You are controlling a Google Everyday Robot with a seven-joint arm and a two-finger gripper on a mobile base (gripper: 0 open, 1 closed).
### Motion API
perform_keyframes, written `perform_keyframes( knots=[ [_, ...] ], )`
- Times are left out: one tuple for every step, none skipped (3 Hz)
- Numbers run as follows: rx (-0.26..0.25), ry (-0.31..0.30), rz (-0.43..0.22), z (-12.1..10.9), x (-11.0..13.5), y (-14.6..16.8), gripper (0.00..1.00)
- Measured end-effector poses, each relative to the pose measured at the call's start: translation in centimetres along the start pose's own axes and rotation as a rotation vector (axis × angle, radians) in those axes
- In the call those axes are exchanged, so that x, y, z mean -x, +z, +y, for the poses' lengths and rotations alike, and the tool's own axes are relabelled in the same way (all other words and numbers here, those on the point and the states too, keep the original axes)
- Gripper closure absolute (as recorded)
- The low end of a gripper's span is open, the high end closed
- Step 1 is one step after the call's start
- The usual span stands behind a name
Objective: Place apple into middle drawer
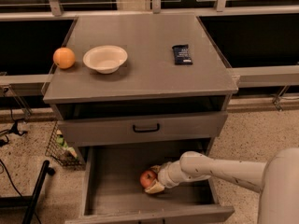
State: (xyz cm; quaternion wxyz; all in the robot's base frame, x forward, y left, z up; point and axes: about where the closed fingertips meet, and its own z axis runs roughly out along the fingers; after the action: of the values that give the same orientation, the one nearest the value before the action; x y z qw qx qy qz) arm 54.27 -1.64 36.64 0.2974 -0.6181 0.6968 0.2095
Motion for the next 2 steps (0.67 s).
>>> perform_keyframes(
  knots=[
    [0.008,0.004,-0.002,0.22,-0.42,0.73,1.00],
    [0.008,0.004,-0.002,0.22,-0.43,0.74,0.82]
  ],
)
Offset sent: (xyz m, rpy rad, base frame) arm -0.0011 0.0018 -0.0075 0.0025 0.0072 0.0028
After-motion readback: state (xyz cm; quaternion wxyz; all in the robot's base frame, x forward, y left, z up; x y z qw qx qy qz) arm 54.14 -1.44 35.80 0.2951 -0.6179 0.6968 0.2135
